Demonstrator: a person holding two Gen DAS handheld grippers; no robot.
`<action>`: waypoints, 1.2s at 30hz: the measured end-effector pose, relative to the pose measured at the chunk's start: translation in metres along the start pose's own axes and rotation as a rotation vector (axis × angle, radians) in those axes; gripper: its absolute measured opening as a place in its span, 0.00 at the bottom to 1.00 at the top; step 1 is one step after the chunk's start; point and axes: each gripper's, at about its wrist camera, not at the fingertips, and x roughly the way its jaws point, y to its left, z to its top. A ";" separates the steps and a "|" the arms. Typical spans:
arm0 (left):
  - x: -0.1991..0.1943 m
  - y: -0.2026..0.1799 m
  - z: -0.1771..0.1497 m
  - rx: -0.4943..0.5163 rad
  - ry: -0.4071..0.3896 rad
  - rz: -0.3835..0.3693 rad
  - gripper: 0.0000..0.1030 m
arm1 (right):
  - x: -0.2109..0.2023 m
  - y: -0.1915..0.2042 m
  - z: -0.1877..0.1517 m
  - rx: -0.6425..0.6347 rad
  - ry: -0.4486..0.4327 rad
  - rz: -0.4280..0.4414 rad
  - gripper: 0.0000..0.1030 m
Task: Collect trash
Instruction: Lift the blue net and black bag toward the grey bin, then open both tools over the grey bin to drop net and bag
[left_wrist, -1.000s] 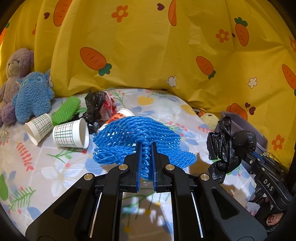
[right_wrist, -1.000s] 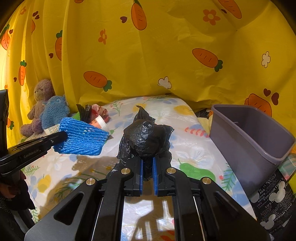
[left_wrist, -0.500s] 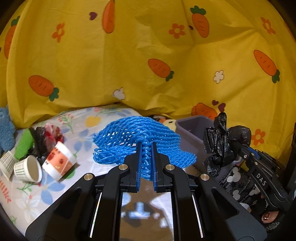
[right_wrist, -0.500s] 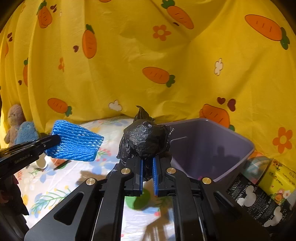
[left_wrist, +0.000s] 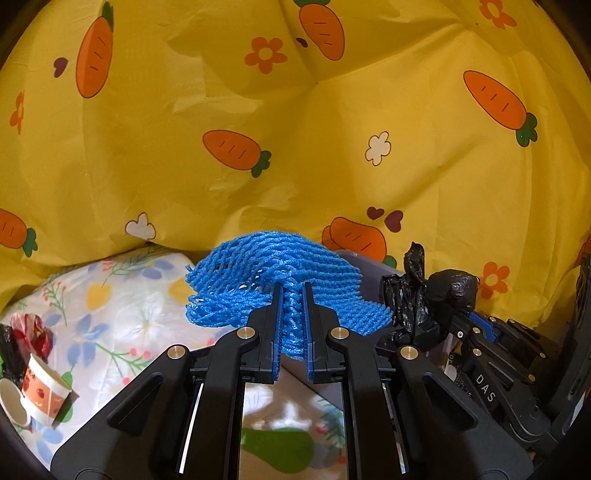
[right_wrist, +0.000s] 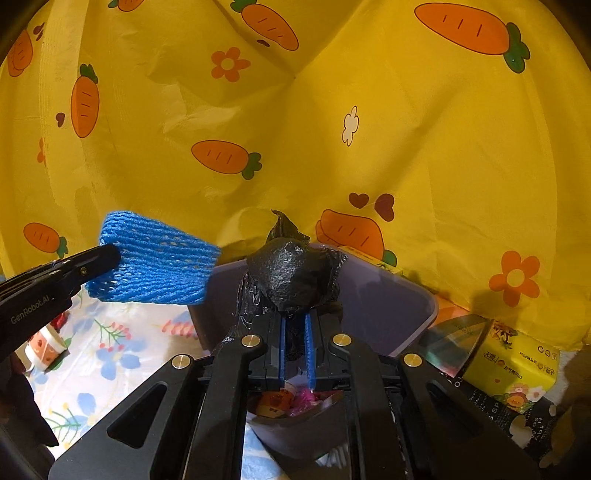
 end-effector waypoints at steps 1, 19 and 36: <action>0.004 -0.002 0.000 0.000 0.005 -0.006 0.09 | 0.003 -0.002 0.000 0.002 0.006 -0.006 0.09; 0.047 -0.014 0.000 -0.010 0.055 -0.091 0.09 | 0.026 -0.010 -0.003 0.007 0.053 -0.044 0.09; 0.067 -0.015 -0.008 -0.035 0.107 -0.138 0.45 | 0.036 -0.015 -0.007 0.016 0.064 -0.071 0.41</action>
